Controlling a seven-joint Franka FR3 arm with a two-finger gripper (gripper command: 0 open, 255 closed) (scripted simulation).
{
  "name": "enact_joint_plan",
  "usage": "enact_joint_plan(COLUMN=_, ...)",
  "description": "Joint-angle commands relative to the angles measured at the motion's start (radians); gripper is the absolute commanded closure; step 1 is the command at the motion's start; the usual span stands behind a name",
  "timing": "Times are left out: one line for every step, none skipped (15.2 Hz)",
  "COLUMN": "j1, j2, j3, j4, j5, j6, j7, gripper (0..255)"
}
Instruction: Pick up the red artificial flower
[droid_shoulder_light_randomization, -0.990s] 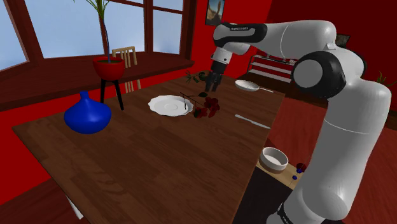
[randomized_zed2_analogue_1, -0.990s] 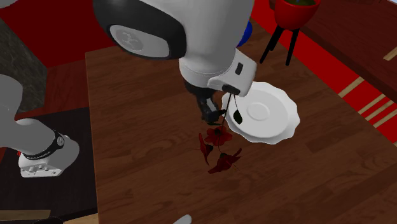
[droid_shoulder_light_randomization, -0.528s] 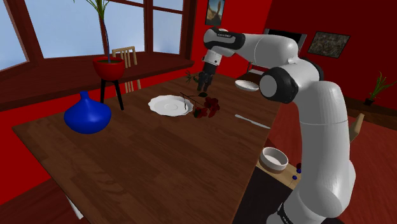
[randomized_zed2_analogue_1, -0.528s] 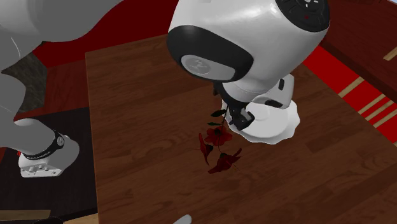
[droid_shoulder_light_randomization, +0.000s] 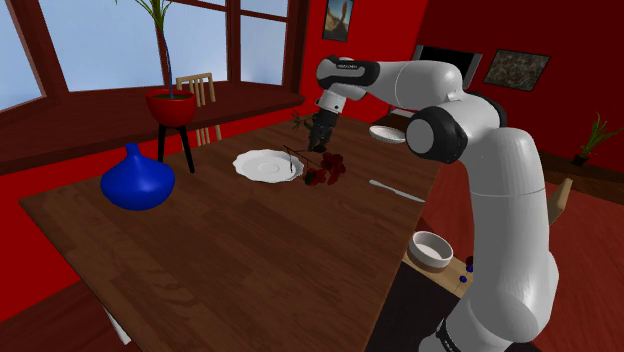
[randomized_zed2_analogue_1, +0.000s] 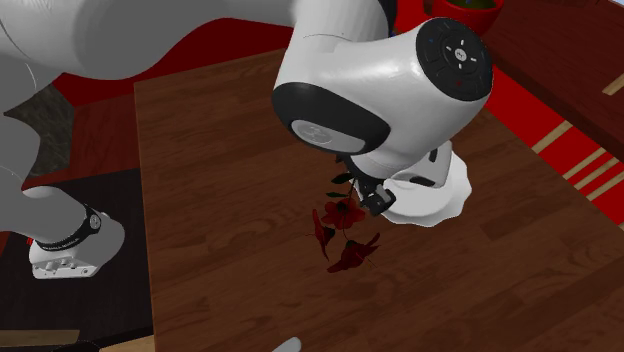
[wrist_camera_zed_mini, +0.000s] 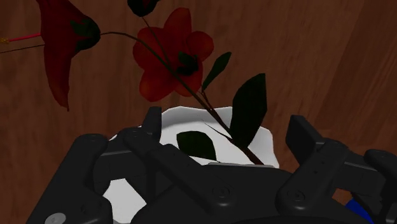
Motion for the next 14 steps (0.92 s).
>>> enact_joint_plan(j1=0.001, j2=0.0, j3=0.0, j4=-0.005, j5=0.0, j6=0.005, j7=-0.001, gripper=255)
enact_joint_plan(j1=0.001, j2=0.0, j3=0.0, j4=-0.006, j5=0.0, j6=0.006, j7=-0.001, gripper=255)
enact_joint_plan(j1=0.001, j2=-0.001, j3=0.0, j4=-0.006, j5=0.0, j6=0.006, j7=-0.002, gripper=255)
enact_joint_plan(j1=0.001, j2=0.0, j3=0.0, j4=-0.006, j5=0.0, j6=0.006, j7=-0.002, gripper=255)
enact_joint_plan(j1=0.001, j2=-0.001, j3=0.0, j4=-0.006, j5=0.0, j6=0.006, j7=-0.001, gripper=255)
enact_joint_plan(j1=0.001, j2=-0.001, j3=0.0, j4=-0.006, j5=0.0, j6=0.006, j7=-0.001, gripper=255)
enact_joint_plan(j1=0.001, j2=-0.001, j3=0.0, j4=-0.006, j5=0.0, j6=0.006, j7=-0.002, gripper=255)
enact_joint_plan(j1=0.001, j2=-0.001, j3=0.0, j4=-0.007, j5=0.0, j6=0.006, j7=-0.002, gripper=255)
enact_joint_plan(j1=0.002, j2=-0.002, j3=0.0, j4=-0.008, j5=0.0, j6=0.007, j7=-0.002, gripper=255)
enact_joint_plan(j1=0.001, j2=-0.001, j3=0.0, j4=-0.006, j5=0.0, j6=0.005, j7=-0.002, gripper=255)
enact_joint_plan(j1=-0.001, j2=-0.001, j3=0.0, j4=0.007, j5=0.0, j6=-0.007, j7=0.002, gripper=255)
enact_joint_plan(j1=-0.003, j2=0.0, j3=0.0, j4=0.021, j5=-0.001, j6=-0.02, j7=0.006, gripper=255)
enact_joint_plan(j1=-0.005, j2=0.0, j3=0.0, j4=0.036, j5=-0.001, j6=-0.033, j7=0.011, gripper=255)
enact_joint_plan(j1=-0.007, j2=0.001, j3=0.0, j4=0.051, j5=-0.001, j6=-0.046, j7=0.015, gripper=255)
